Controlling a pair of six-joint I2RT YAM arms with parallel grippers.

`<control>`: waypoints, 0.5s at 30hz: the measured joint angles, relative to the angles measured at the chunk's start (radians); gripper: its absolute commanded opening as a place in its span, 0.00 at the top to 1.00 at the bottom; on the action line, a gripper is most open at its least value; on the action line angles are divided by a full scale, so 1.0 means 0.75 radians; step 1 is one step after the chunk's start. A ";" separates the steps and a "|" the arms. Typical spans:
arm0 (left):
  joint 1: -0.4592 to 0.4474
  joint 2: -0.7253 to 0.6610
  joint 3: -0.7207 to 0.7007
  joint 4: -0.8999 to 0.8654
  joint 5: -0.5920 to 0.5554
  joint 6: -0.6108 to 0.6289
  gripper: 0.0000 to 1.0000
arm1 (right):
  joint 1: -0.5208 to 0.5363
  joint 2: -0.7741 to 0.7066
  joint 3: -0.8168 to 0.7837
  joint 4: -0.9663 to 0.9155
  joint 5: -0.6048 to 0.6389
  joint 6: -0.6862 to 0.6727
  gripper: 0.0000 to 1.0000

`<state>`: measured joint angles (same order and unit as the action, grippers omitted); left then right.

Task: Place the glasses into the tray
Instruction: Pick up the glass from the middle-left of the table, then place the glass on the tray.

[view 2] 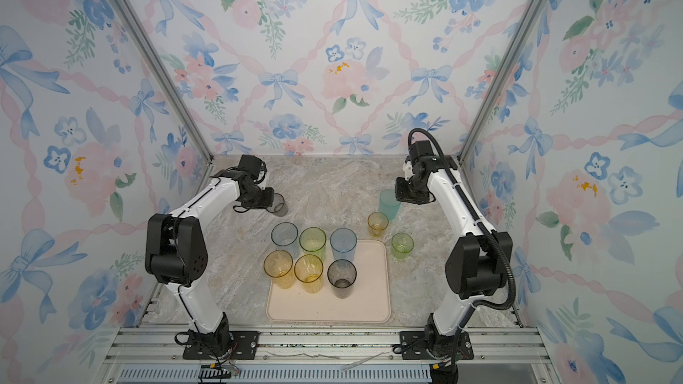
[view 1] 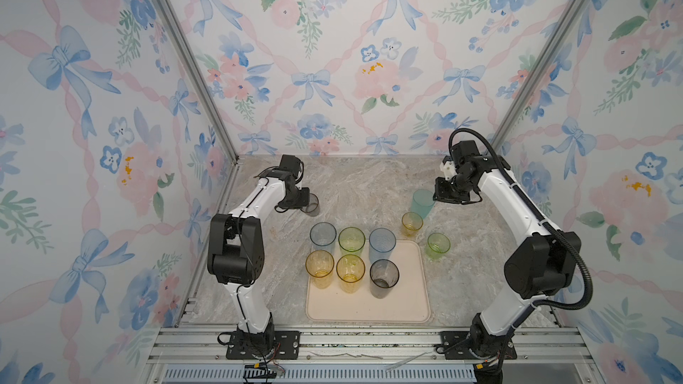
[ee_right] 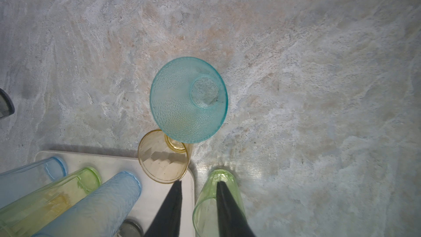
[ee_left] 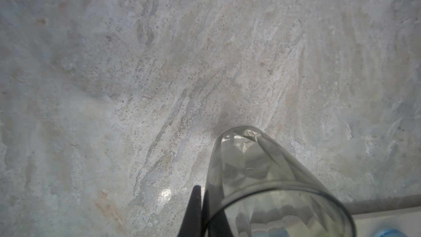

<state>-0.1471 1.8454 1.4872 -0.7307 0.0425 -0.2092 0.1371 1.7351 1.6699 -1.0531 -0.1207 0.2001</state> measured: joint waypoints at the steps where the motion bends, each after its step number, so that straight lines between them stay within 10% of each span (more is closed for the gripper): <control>1: 0.000 -0.001 0.018 -0.003 -0.003 0.001 1.00 | 0.001 -0.006 0.000 0.000 0.000 0.000 0.70; 15: -0.128 -0.046 0.390 -0.105 -0.061 0.030 1.00 | 0.199 -0.066 0.194 -0.046 0.039 -0.003 0.77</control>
<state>-0.2428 1.8111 1.7798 -0.8093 -0.0029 -0.1871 0.2863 1.6855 1.8153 -1.0878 -0.0914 0.1982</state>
